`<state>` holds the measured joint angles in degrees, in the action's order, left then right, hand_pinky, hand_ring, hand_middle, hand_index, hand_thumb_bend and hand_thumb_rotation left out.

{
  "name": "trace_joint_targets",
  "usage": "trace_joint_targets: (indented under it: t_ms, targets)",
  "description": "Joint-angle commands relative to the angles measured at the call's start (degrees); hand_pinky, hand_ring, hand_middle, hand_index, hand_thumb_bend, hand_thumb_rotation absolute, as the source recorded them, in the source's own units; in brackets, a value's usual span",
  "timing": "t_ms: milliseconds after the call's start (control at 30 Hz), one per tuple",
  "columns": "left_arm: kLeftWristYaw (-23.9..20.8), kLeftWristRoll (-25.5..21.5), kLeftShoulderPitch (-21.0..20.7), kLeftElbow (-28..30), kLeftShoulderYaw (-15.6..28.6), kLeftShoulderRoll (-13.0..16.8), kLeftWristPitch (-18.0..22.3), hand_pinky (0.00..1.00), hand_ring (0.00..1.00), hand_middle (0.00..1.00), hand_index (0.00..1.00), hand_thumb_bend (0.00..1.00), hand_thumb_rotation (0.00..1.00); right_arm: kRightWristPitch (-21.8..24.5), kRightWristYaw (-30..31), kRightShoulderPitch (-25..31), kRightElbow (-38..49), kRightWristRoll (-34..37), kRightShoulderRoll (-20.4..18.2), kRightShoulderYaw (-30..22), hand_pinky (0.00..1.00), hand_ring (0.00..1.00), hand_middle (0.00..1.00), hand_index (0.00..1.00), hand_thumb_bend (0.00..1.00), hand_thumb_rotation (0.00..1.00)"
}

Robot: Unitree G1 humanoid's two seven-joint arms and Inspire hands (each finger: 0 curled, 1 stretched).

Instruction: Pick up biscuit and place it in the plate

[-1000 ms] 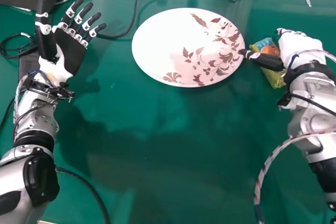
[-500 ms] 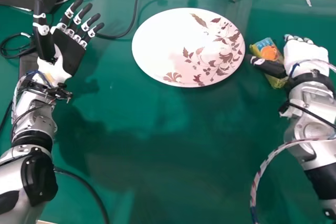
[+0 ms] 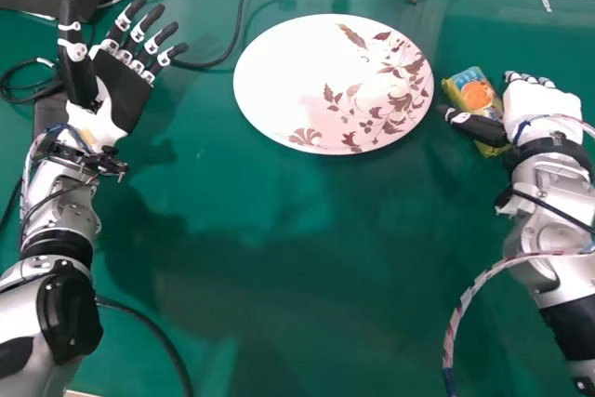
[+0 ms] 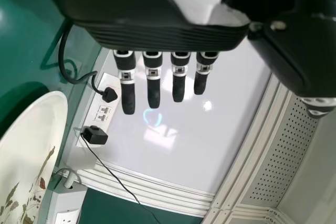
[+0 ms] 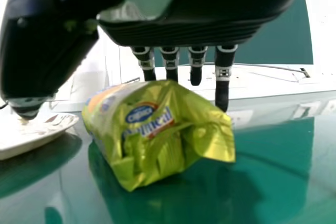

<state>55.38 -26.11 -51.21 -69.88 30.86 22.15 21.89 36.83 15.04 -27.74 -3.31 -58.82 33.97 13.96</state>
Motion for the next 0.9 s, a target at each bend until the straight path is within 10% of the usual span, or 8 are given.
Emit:
trace_joint_targets:
  t_ms: [0,867]
  targets:
    - [0.7,-0.8,-0.7,-0.3,0.7,0.6,0.1,0.76,0.89,0.96,0.99,1.0,0.49,-0.3,-0.1,0.9,-0.4,-0.2,0.0,0.4,0.72,0.92,1.0,0.99,1.0,0.47]
    - [5.0,-5.9,-1.5,0.7,3.5,0.2,-7.3,0.77,0.91,0.97,0.98,1.0,0.48,-2.8,1.0,-2.1,-9.2,-2.7,2.0,3.0,0.7,0.87,1.0,0.97,1.0,0.37]
